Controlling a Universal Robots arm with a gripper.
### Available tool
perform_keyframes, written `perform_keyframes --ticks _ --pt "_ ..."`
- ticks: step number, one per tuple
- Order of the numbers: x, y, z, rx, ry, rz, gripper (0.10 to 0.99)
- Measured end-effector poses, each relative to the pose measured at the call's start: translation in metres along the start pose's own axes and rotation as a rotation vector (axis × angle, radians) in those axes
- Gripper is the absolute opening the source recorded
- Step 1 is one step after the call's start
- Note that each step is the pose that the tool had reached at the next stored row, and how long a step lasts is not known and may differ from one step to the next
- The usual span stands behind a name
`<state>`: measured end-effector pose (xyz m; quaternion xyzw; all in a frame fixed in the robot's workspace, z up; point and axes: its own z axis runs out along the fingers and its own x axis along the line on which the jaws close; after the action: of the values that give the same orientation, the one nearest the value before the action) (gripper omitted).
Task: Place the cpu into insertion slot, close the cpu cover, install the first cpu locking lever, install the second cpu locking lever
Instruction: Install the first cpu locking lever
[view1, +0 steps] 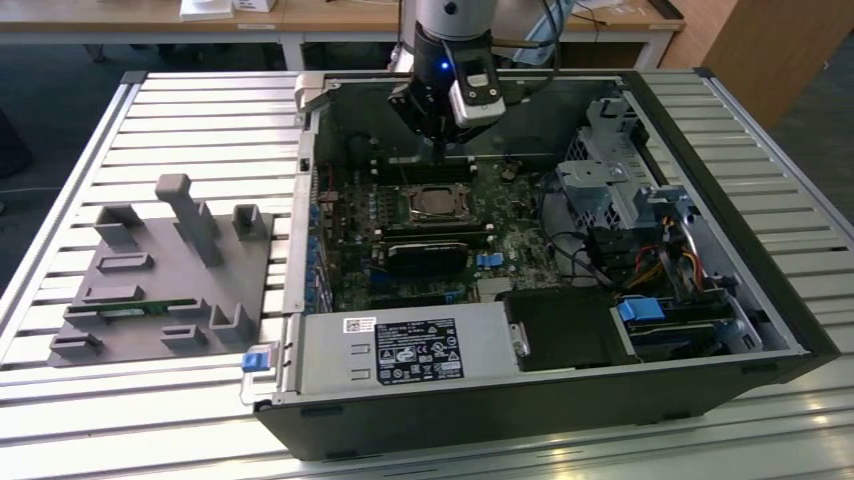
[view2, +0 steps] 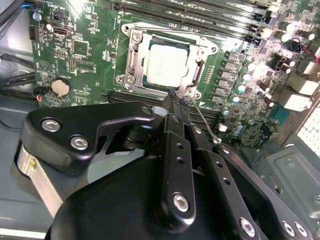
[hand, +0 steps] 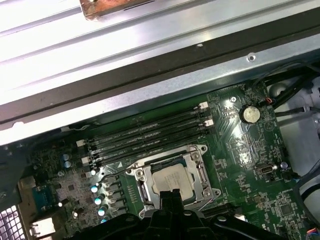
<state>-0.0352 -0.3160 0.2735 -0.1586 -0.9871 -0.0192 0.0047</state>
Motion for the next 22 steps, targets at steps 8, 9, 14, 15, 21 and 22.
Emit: perform_keyframes --ticks 8,9,14,15,21,22 --pt "0.0 0.0 0.0 0.001 0.0028 -0.077 0.106" --pt "0.0 0.0 0.0 0.002 0.0035 -0.094 0.106" --pt "0.0 0.0 0.0006 0.003 0.0055 -0.182 0.106" --pt "0.0 0.0 0.0008 0.002 0.0042 -0.191 0.106" --pt "0.0057 -0.002 0.0019 -0.012 -0.0225 -0.202 0.106" --pt "0.0081 -0.0027 0.0021 -0.012 -0.0228 -0.202 0.106"
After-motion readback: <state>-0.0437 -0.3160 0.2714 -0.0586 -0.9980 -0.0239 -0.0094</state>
